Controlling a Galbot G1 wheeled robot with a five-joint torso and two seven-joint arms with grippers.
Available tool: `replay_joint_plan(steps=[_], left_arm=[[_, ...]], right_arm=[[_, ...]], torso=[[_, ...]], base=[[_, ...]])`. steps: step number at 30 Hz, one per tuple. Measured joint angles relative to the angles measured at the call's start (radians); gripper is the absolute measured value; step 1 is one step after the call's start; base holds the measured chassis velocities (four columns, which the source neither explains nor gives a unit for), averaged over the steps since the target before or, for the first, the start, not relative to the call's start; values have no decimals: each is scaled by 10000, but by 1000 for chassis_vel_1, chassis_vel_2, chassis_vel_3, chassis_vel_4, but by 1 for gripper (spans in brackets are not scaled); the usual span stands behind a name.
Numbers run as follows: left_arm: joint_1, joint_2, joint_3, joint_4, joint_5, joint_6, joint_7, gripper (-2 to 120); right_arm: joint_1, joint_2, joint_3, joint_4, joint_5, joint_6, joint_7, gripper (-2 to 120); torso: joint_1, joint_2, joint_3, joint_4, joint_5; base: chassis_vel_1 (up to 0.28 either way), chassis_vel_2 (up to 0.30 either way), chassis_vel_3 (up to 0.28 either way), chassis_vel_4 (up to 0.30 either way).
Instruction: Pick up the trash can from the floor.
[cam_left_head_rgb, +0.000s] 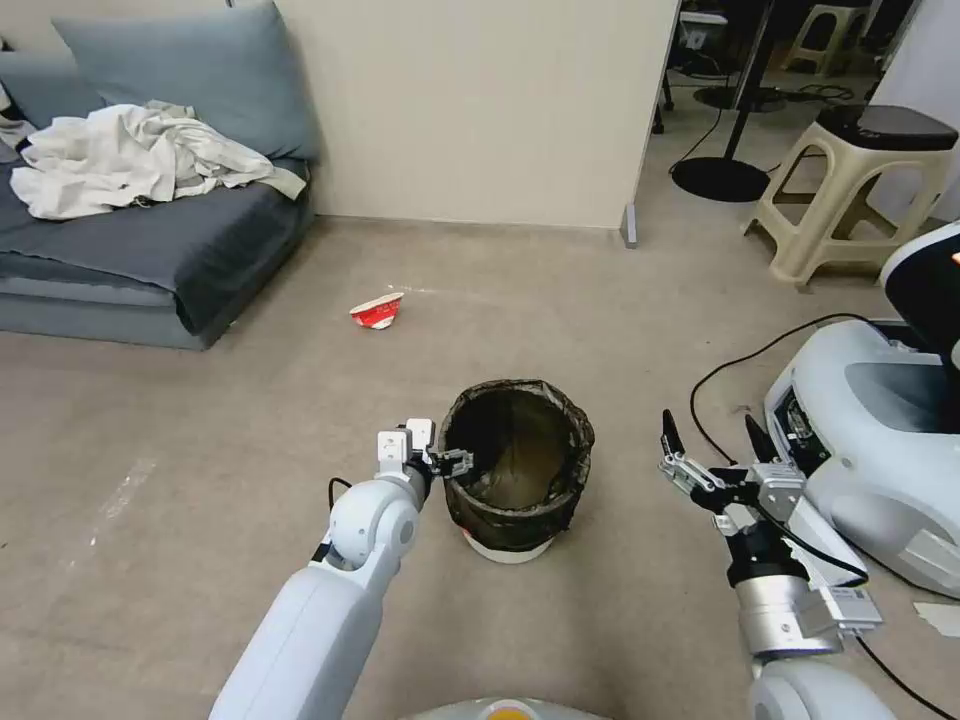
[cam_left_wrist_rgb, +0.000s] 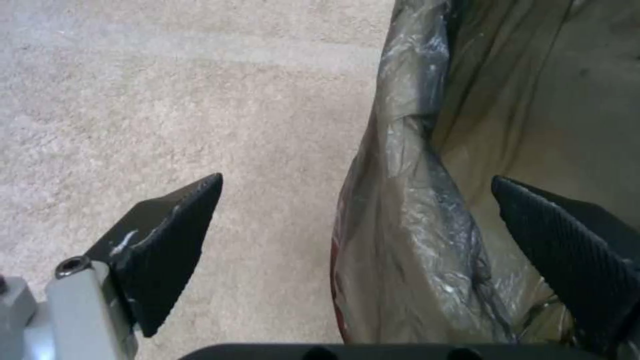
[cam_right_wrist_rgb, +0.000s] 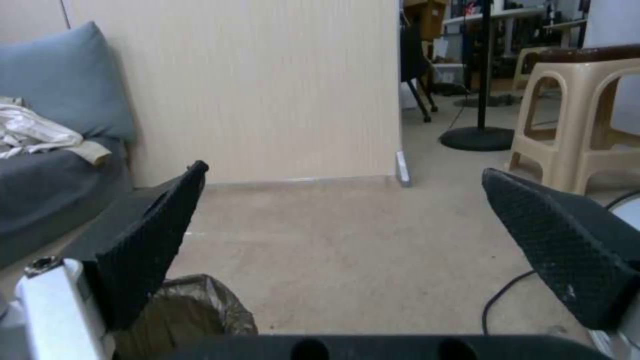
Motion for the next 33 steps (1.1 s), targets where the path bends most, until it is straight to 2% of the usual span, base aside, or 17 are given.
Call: replay_joint_plan(steps=[9,12,15,16,18,19,22,24,26,31,32,33], left_arm=[[-169,-53,263,198,-238,12,-481,100],[-206,-75,310,253,-286,10,-568,95],[-255,-91,375,326,-415,8,-710,80],[-255,-91,375,326,-415,8,-710,80],[-256,-91,377,333,-432,7,-733,71],[-256,-91,377,333,-432,7,-733,71],[-245,-69,378,301,-480,7,-751,55],[-245,-69,378,301,-480,7,-751,55],[-225,-45,376,289,-512,6,-764,42],[-212,-39,375,289,-570,6,-815,27],[-206,-47,374,292,-593,6,-841,19],[-206,-47,374,292,-593,6,-841,19]], right_arm=[[82,-9,3,-104,9,0,20,100],[91,-14,8,-111,14,0,33,100],[104,-25,25,-134,23,0,59,100],[104,-25,25,-134,23,0,59,100],[108,-26,29,-136,25,-1,66,100],[108,-26,29,-136,25,-1,66,100],[110,-26,30,-137,26,-6,68,100],[110,-26,30,-137,26,-6,68,100],[113,-27,30,-137,26,-15,68,100],[124,-31,29,-138,26,-26,69,100],[125,-35,29,-142,26,-27,69,100],[125,-35,29,-142,26,-27,69,100]], torso=[[-1,1,-2,3,3],[-1,2,-2,4,2],[-1,2,-2,0,0],[-1,2,-2,0,0],[-1,2,-2,-2,-2],[-1,2,-2,-2,-2],[0,2,-1,-3,-4],[0,2,-1,-3,-4],[-1,2,-1,-3,-4],[-1,2,-1,-3,-3],[-1,2,-1,-2,-3],[-1,2,-1,-2,-3]], base=[[0,0,0,0],[0,0,0,0],[0,0,0,0],[0,0,0,0],[0,0,0,0],[0,0,0,0],[0,0,0,0],[0,0,0,0],[0,0,0,0],[0,0,0,0],[0,0,0,0],[0,0,0,0]])
